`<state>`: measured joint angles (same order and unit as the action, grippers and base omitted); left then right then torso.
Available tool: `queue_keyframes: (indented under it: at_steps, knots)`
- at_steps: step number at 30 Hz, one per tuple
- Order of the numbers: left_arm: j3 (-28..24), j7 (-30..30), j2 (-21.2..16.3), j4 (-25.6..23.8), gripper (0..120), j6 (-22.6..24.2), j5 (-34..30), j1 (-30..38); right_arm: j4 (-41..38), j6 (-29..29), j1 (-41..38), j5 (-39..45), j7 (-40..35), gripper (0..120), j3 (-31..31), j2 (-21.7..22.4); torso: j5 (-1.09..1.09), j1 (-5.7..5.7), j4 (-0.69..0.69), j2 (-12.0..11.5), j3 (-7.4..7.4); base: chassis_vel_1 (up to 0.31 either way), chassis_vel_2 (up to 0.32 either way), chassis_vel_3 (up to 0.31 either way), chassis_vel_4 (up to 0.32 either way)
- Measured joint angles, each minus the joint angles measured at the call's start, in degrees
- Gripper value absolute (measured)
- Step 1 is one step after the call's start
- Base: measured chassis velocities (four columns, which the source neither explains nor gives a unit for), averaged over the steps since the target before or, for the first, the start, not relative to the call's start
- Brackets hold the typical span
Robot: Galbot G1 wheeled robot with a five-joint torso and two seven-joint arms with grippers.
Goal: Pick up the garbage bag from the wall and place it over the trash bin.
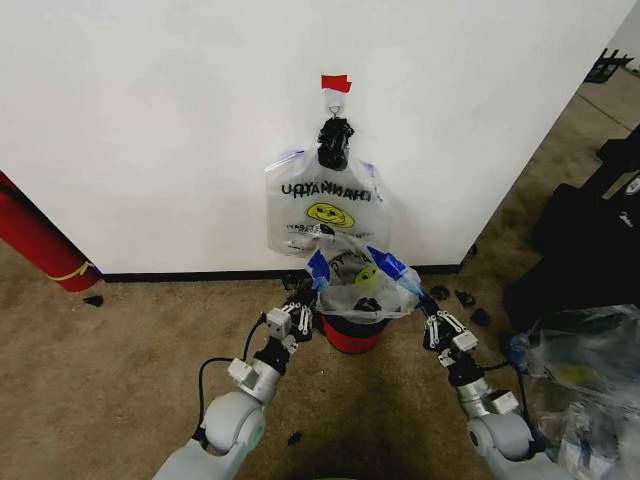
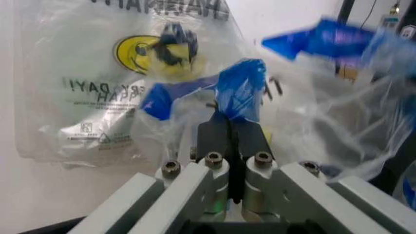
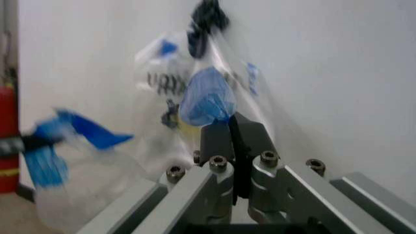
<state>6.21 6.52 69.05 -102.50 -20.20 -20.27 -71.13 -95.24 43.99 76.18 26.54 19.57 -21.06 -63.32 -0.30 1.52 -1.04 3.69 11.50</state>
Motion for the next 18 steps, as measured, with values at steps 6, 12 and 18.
queue_keyframes:
  at_steps: [6, 12, 18]
  knots:
    - [0.5, 0.8, -0.4, -0.4, 0, -1.1, 0.1, -1.0, -4.0, -2.5, 0.0, 6.1, 5.8, 0, -0.6, 0.1, -0.01, 0.0, 0.0, 0.0, 0.0, 0.0, 0.0, 0.0, 0.0]
    - [1.8, 1.2, -0.4, -0.5, 0, -2.1, 0.8, -1.8, -2.9, -3.4, -1.6, 9.3, 10.8, 0, -0.4, -1.8, -0.01, 0.0, 0.01, 0.0, 0.0, 0.0, 0.0, 0.0, 0.0]
    - [3.0, 1.3, -1.2, -2.7, 0, -1.9, 1.6, -3.0, 1.2, -2.6, -1.7, 9.3, 12.5, 0, 0.6, -3.3, 0.01, 0.01, 0.01, 0.0, 0.01, 0.0, 0.0, 0.0, 0.0]
